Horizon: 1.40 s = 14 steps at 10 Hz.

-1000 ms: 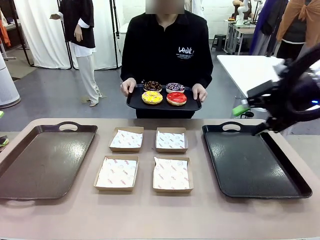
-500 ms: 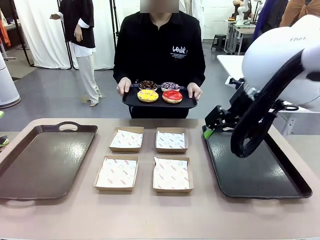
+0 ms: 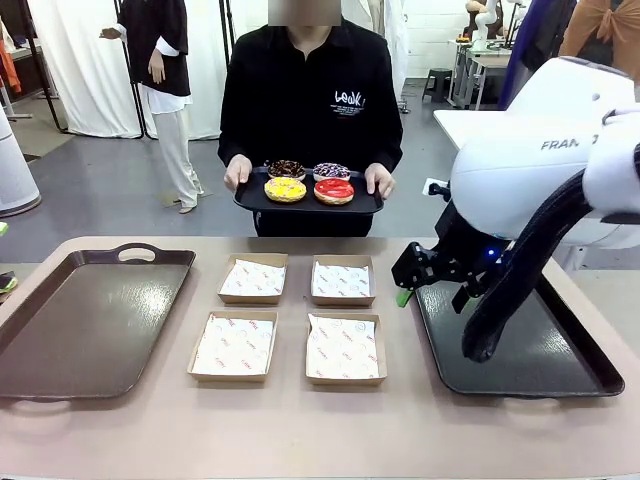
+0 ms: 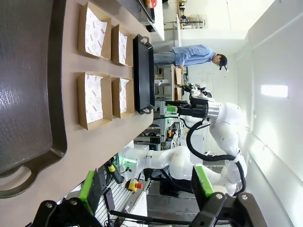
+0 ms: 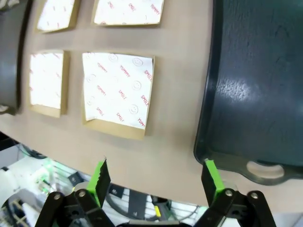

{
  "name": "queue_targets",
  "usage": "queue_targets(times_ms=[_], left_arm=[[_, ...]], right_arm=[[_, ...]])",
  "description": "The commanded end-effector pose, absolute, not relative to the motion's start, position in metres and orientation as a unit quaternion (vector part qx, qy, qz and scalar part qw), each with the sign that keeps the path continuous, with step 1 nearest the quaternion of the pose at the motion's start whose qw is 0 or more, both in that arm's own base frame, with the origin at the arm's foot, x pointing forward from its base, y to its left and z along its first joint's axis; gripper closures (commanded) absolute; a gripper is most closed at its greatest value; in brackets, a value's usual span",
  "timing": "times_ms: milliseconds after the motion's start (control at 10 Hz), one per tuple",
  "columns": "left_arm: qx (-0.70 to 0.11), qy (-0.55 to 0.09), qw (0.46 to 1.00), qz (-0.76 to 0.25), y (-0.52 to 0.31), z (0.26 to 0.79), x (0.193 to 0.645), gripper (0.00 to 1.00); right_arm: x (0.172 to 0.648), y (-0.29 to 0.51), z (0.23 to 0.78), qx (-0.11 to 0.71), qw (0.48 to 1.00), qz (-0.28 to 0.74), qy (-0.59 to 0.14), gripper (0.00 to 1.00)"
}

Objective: Individually package the donuts and arrange them on the tray.
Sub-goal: Pick up one Paper togo box.

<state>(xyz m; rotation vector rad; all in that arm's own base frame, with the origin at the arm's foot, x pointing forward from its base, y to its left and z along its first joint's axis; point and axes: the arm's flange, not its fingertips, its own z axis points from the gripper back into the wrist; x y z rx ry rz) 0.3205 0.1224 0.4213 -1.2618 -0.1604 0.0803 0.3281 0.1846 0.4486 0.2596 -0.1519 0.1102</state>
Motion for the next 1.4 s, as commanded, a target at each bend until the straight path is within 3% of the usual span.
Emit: queue_targets(times_ms=[0,800,1100,1300], left_arm=[[-0.596,-0.080,0.798,0.036,0.124,0.423,0.320,0.00],[-0.596,-0.080,0.798,0.036,0.124,0.423,0.320,0.00],[-0.596,-0.080,0.798,0.036,0.124,0.423,0.320,0.00],[-0.596,-0.080,0.798,0.036,0.124,0.423,0.320,0.00]], right_arm=[[0.328,0.189,0.443,0.121,0.988,0.055,-0.075,0.00],[0.335,0.198,0.442,0.126,0.989,0.053,-0.060,0.00],[0.369,0.244,0.421,0.056,0.996,-0.058,-0.023,0.00],[0.381,0.265,0.407,0.022,0.997,-0.061,-0.029,0.00]])
